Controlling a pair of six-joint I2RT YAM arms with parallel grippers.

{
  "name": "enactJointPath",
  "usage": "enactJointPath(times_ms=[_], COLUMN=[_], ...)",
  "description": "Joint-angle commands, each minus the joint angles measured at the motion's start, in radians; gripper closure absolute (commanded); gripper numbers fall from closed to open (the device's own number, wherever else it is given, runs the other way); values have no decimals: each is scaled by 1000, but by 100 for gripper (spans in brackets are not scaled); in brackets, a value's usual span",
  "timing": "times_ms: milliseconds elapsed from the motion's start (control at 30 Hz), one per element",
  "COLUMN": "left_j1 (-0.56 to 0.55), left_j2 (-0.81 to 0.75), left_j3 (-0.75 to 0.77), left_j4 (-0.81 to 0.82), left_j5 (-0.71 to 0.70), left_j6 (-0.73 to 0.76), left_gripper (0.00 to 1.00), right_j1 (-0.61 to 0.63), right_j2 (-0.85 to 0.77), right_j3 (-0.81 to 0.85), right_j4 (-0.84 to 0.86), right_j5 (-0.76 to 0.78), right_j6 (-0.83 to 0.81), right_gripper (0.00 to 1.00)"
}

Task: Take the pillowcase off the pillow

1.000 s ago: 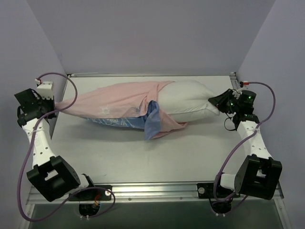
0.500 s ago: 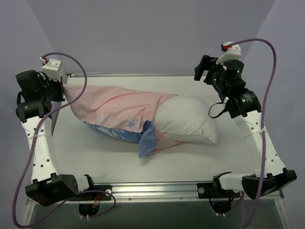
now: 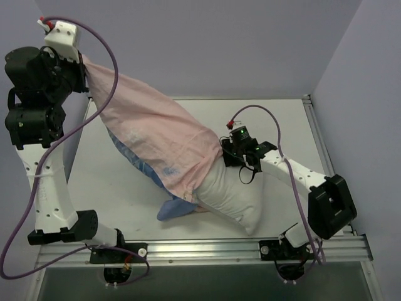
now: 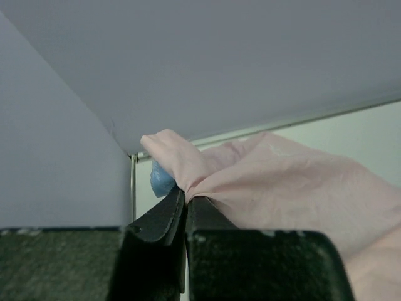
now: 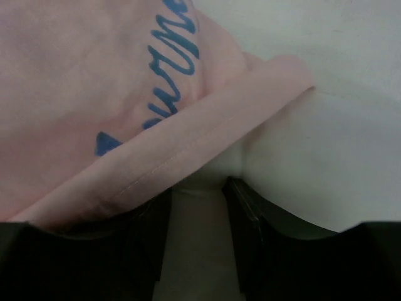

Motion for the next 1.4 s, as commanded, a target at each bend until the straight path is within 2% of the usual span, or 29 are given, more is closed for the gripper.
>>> enactJointPath(times_ms=[0, 67, 167, 200, 300, 400, 533, 800, 867, 900, 967, 1033, 1100, 1167, 1233, 1267, 1367], left_j1=[-53, -61, -102, -110, -130, -135, -158, -161, -161, -161, -161, -161, -161, -161, -161, -159, -150], left_j2=[62, 100, 148, 157, 168, 165, 175, 188, 186, 186, 186, 186, 185, 185, 186, 189, 197], left_j3=[219, 313, 440, 471, 511, 479, 478, 489, 489, 489, 491, 491, 486, 485, 483, 485, 508], left_j4=[52, 68, 95, 102, 106, 103, 111, 111, 109, 111, 112, 117, 126, 137, 148, 166, 204], left_j5=[-141, -163, -174, -174, -154, -105, -117, -160, -160, -161, -168, -174, -213, -236, -290, -315, -420], left_j6=[-40, -51, -52, -49, -60, -94, -94, -54, -54, -52, -51, -54, -62, -62, -59, -46, 2], left_gripper=[98, 98, 98, 98, 98, 98, 98, 98, 98, 98, 98, 98, 98, 98, 98, 98, 98], right_j1=[23, 12, -28, -38, -93, -91, -34, 15, 35, 46, 55, 61, 78, 78, 46, -10, -131], right_j2=[-119, -130, -127, -141, -228, -315, -357, -523, -505, -483, -448, -356, -233, -152, -112, -87, -64], right_j3=[-28, -30, -40, -51, -106, -119, -117, -148, -161, -181, -240, -249, -237, -243, -247, -258, -260], right_j4=[-21, -40, -49, -35, 58, 135, 161, 29, 9, 31, 164, 283, 298, 313, 321, 325, 330], right_j5=[-1, 40, -21, -73, -220, -283, -444, -423, -397, -365, -372, -381, -357, -335, -303, -287, -256], right_j6=[56, 34, 17, 22, 54, 69, 57, 83, 69, 72, 91, 100, 85, 65, 50, 57, 57], right_gripper=[57, 57, 53, 48, 23, 15, 8, 6, 5, 0, 0, 0, 1, 10, 74, 100, 100])
